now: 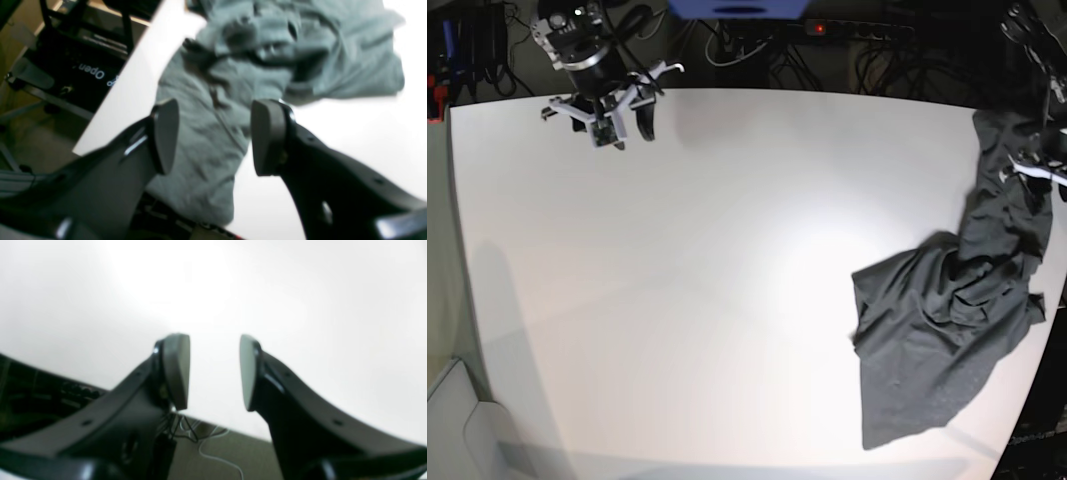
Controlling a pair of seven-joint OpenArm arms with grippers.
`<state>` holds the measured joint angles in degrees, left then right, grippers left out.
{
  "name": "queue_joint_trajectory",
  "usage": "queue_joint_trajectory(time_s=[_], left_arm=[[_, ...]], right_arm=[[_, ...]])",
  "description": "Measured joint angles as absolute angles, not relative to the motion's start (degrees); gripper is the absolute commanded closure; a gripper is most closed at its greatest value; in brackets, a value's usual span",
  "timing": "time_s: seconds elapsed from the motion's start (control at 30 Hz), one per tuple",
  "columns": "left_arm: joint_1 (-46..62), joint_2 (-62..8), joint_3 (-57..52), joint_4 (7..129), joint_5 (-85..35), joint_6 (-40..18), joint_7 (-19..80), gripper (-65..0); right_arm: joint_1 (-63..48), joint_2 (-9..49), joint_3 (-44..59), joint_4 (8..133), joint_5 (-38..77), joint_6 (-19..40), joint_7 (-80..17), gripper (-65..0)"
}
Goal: Layout the t-shirt on the table in an organized manner, then fold the t-shirt properly
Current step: 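Move the left gripper down onto the bunched grey t-shirt and grasp it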
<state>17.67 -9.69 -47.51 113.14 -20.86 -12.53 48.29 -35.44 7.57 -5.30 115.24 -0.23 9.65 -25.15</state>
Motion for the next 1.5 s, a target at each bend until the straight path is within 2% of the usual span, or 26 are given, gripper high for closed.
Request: queue_joint_trajectory(time_s=[0.1,0.27,0.47,0.73,0.93,1.37,1.5], left_arm=[[13.91,-10.76,-47.48,112.81,-17.74,-12.56,50.28,-34.1],[9.06,-10.63,-43.62,108.77,-10.24,-13.21,48.47,-34.1],[3.11,-11.27,-40.01,96.18,-1.63,-12.69,43.83,-34.2],[-0.6,-11.44,-34.92,89.89,5.52,-13.3,37.69,-34.7],[-4.69,-12.56,-34.89,82.89,6.15,-12.95,37.39,-42.2],[-11.97,-12.58,-35.03,79.75,6.11,-12.62,37.41,-42.3],[-14.09,-12.53,-35.03,73.28,6.02,-12.25,37.36,-42.3]], right_arm=[[-34.46,7.64,-5.28,115.24,-0.25,10.09,-25.8,-25.6],[-34.46,7.57,-5.17,115.22,-0.21,18.17,-25.98,-25.6],[-33.21,7.6,-4.95,115.18,-0.25,18.15,-25.91,-25.4],[-33.01,7.6,-5.21,115.11,-0.25,18.17,-26.02,-25.4],[-31.83,7.6,-5.17,115.07,-0.25,18.17,-26.06,-25.4],[-29.45,7.62,-5.21,114.96,-0.45,18.2,-31.83,-25.2],[-29.26,7.64,-5.21,114.85,-0.47,18.2,-31.68,-25.2]])
